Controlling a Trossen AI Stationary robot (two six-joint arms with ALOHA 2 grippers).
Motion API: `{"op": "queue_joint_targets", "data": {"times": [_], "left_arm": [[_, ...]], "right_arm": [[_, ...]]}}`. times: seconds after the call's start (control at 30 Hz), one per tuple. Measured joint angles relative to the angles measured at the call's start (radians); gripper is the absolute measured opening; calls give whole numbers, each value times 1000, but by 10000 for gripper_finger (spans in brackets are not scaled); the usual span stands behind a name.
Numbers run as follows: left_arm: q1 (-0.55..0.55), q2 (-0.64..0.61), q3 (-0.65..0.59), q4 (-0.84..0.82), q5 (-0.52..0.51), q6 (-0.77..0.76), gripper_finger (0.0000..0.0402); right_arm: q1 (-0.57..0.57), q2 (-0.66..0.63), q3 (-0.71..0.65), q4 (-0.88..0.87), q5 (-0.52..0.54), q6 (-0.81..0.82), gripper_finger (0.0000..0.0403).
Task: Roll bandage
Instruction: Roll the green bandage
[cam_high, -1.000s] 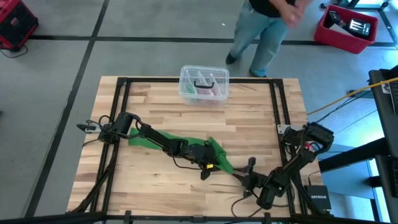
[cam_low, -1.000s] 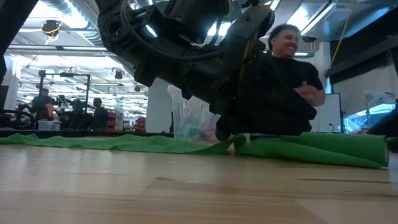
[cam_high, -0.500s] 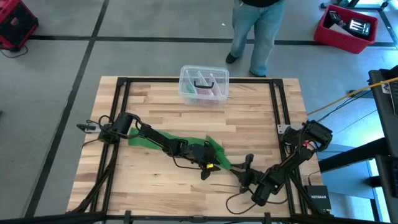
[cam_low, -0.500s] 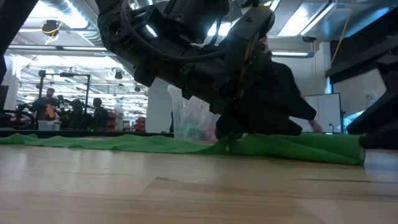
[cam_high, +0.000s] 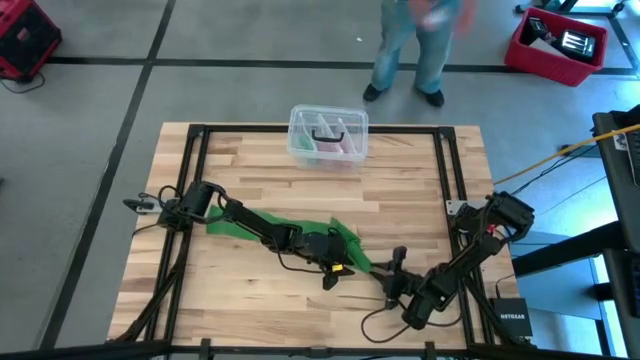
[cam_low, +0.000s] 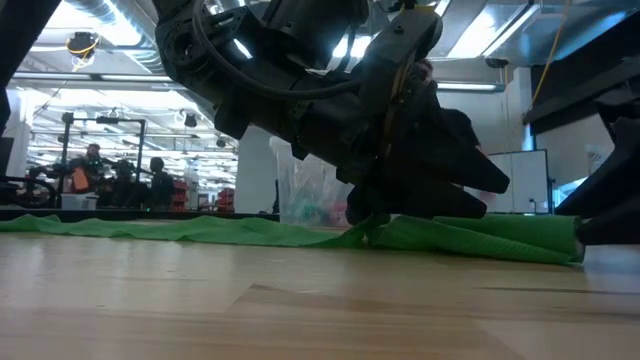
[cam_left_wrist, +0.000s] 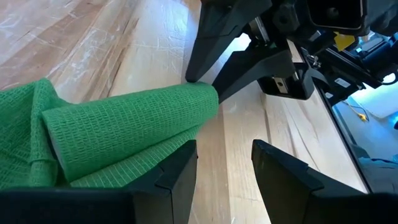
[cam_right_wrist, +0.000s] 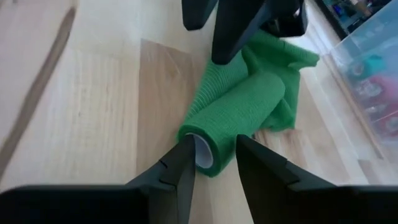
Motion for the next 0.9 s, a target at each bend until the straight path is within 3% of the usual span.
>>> {"op": "queue_joint_targets", "data": {"times": [0.27,0.43,0.5,0.67,0.9], "left_arm": [[-3,0,0,0,0,0,148],[-3,0,0,-1,0,3,148],[-3,-3,0,-8,2,2,148],[-15,-110,17,-206,13,61,148],[-85,-401,62,-606,-286,253,148]], "right_arm": [[-35,2,-2,-2,25,1,112],[-35,6,-5,-9,106,92,26],[-35,5,6,-21,140,97,14],[-10,-51,74,-144,216,68,11],[31,-192,136,-395,267,163,5]]}}
